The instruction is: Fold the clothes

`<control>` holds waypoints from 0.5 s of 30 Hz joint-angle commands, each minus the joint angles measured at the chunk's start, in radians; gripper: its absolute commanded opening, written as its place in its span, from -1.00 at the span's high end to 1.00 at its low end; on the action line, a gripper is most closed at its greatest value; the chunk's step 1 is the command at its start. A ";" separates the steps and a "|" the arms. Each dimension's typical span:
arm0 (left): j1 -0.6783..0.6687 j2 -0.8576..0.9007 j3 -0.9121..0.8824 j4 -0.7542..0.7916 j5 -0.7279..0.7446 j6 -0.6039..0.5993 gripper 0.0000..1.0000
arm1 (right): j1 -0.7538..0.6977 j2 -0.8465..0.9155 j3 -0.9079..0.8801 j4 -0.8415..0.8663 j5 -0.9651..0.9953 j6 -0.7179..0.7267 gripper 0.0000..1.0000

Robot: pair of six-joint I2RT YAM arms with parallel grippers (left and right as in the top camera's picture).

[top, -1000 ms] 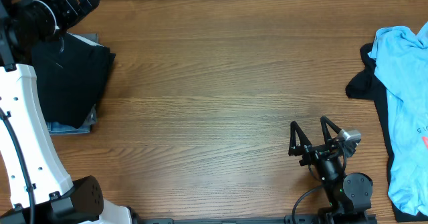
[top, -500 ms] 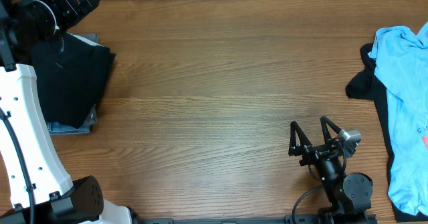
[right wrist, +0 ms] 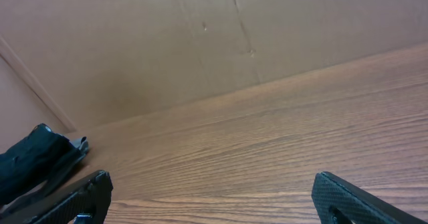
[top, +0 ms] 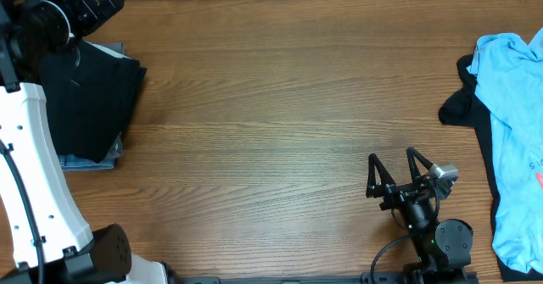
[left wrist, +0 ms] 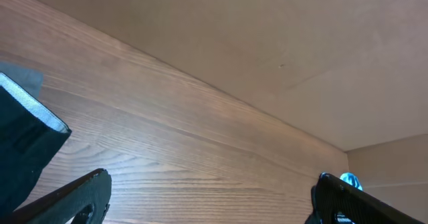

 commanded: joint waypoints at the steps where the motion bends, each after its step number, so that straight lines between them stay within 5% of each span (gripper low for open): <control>1: 0.001 -0.109 0.002 0.000 -0.011 -0.006 -1.00 | 0.003 -0.012 -0.010 0.003 0.006 0.001 -1.00; 15: 0.001 -0.447 0.002 0.000 -0.012 -0.005 -1.00 | 0.003 -0.012 -0.010 0.003 0.006 0.001 -1.00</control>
